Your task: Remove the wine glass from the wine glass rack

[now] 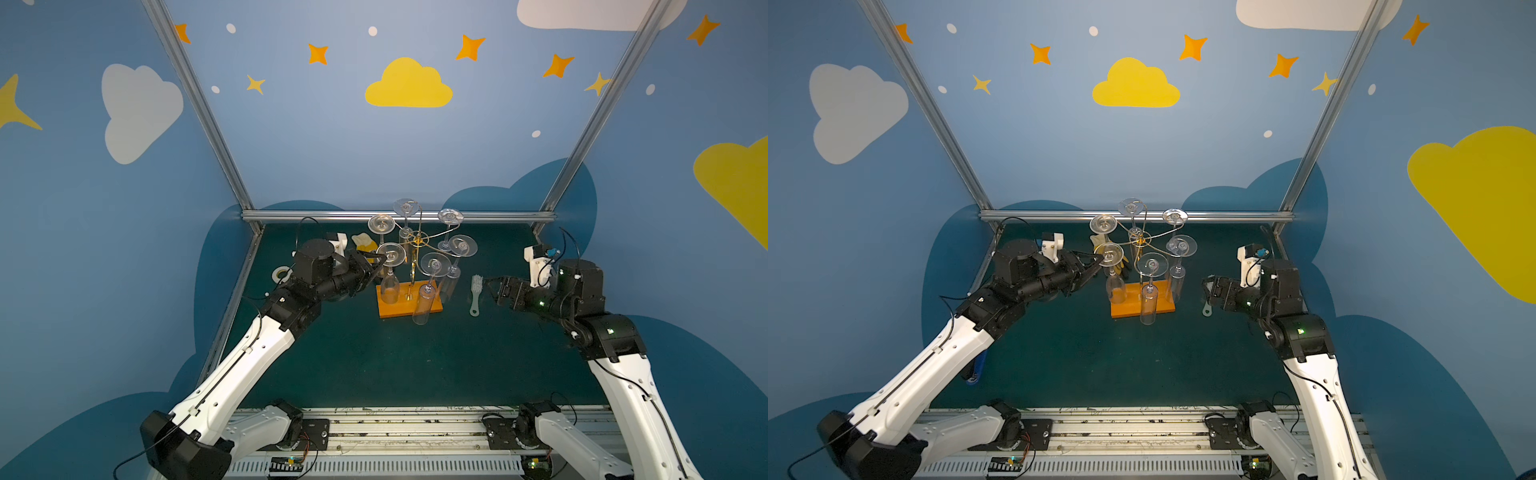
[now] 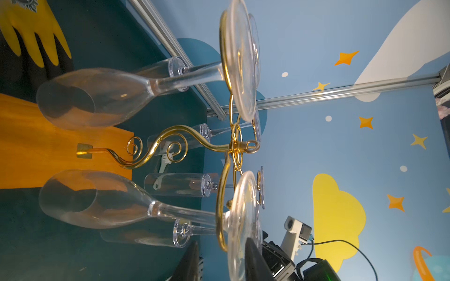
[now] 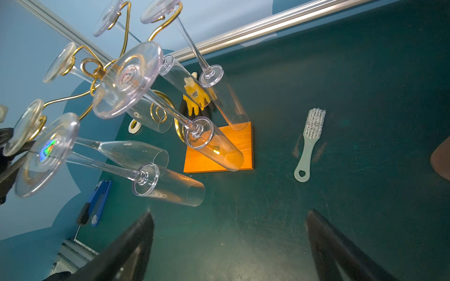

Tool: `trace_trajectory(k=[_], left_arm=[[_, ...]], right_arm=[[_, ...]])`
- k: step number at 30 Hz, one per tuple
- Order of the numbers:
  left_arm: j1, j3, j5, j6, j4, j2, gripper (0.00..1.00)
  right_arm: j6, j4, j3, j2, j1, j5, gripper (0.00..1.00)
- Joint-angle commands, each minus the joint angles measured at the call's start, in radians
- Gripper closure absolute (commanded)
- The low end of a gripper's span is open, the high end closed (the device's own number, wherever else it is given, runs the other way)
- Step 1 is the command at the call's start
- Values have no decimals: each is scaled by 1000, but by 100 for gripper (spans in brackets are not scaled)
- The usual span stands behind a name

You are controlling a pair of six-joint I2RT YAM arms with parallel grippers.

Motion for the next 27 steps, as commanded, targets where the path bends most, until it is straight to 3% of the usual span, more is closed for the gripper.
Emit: trace_trajectory(k=[1, 22, 27], left_arm=[[-2, 27, 14, 12, -2, -5, 72], [-2, 6, 2, 2, -4, -50, 97], [-2, 1, 5, -10, 17, -57, 97]], right_arm=[[-4, -18, 24, -17, 5, 23, 4], [29, -24, 9, -40, 5, 58, 5], [33, -28, 9, -44, 5, 58, 5]])
